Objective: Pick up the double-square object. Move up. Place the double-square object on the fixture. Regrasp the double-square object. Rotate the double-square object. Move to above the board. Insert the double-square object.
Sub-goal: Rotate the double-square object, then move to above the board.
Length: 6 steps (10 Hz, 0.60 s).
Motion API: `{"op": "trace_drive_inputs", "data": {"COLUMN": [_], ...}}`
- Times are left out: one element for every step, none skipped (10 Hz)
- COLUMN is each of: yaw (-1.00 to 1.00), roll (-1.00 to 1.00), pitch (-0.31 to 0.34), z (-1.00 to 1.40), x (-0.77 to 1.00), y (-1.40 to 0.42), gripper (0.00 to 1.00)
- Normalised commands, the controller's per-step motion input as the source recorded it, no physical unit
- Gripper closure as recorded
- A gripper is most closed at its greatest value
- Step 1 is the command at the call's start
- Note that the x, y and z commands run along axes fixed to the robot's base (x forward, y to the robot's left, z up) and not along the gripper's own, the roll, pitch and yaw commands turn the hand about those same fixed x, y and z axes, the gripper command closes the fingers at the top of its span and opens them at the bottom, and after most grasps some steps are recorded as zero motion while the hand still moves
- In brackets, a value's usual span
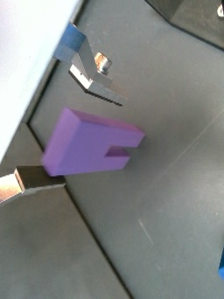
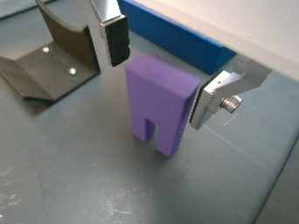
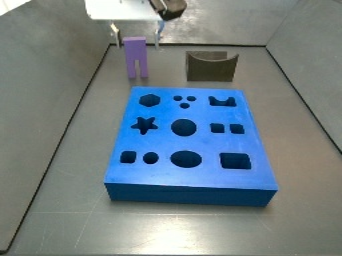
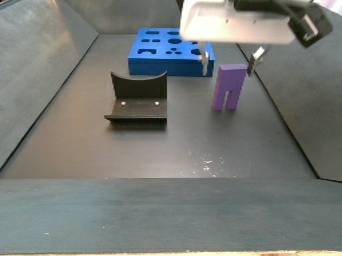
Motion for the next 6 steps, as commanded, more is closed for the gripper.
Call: {"op": "trace_drive_inputs", "data": {"yaw": [-0.02,-0.01,0.00,0.32,0.30,0.23], "roll": [0.04,0.04,0.00,-0.13,-0.13,-0.14], "pitch": [-0.045,-0.039,0.000,0.163,0.170,0.169], "z": [-0.36,-0.25,0.00,1.00,1.00,1.00], "x": [0.03,0.03,0.00,0.07,0.07,0.07], "y": [0.03,0.03,0.00,0.43,0.43,0.38], "gripper": [0.00,0.00,1.00,1.00,1.00,1.00]}}
